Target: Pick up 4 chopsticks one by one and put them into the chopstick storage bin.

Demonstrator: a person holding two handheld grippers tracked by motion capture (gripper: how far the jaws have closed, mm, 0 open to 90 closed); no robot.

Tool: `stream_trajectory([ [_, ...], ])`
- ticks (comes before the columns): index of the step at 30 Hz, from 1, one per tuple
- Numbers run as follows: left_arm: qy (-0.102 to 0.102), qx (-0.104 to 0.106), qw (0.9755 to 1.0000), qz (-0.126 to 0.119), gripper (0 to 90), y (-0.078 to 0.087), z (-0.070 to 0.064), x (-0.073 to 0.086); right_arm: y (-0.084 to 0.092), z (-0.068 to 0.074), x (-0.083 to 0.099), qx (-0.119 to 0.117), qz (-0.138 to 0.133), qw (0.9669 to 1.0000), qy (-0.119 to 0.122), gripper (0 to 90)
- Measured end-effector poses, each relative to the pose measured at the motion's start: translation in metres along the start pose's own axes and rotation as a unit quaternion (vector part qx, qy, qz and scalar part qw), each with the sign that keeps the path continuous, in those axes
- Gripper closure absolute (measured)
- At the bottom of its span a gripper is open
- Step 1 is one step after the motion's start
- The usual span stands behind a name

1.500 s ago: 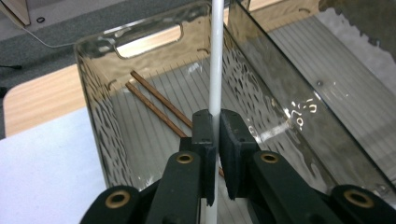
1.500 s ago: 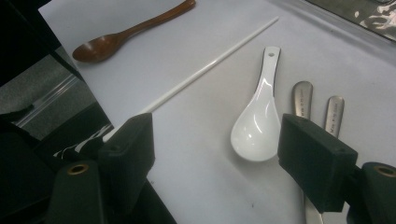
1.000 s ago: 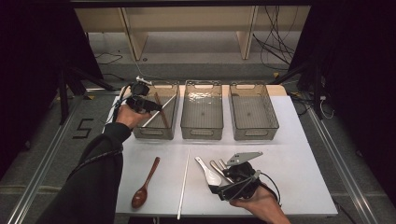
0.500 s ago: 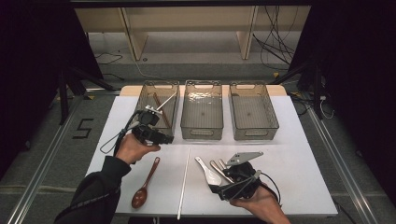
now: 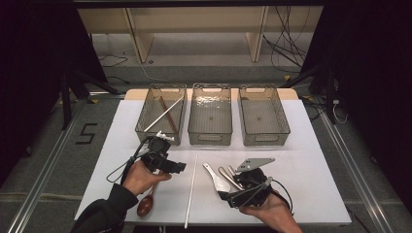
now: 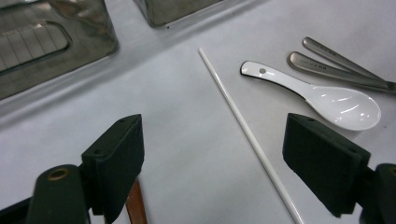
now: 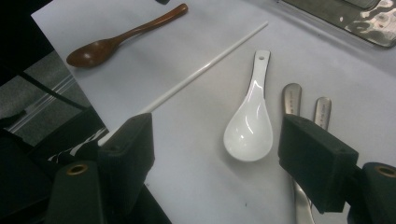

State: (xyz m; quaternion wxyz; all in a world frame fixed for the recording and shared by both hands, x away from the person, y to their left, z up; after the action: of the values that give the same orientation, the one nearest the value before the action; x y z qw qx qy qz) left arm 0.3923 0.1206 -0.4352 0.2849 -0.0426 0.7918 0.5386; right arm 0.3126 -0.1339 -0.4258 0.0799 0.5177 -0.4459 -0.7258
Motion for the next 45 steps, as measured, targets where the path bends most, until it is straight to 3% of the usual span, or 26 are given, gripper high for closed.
stream_trajectory([
  [14,-0.029,-0.003,0.9988,0.038,16.6,-0.02,-0.025,0.026,0.0,-0.003,0.001,0.004,0.001,1.0,-0.003,27.4],
  [28,-0.061,-0.025,0.9939,0.088,17.7,-0.039,-0.039,0.04,-0.002,-0.002,0.001,0.003,0.004,1.0,-0.003,27.5],
  [36,-0.088,-0.041,0.9891,0.11,23.6,-0.05,-0.046,0.048,-0.001,-0.002,0.001,0.002,0.003,1.0,-0.002,27.4],
  [45,-0.106,-0.044,0.9861,0.12,37.3,-0.055,-0.047,0.051,-0.001,-0.002,0.001,0.001,0.004,1.0,-0.001,27.5],
])
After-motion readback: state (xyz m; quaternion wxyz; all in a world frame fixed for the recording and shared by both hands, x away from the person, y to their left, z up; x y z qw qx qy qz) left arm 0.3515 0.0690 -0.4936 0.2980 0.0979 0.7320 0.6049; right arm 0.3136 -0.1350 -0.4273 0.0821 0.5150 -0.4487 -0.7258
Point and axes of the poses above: each handheld gripper's, and its own axes: y roughly backward along the jaws, x roughly out of its underside, z roughly to its left, the point moved 3 cm from there along -y, roughly forward along the jaws, and after that the axes turned 11 degrees about y, right-handed, at the moved point
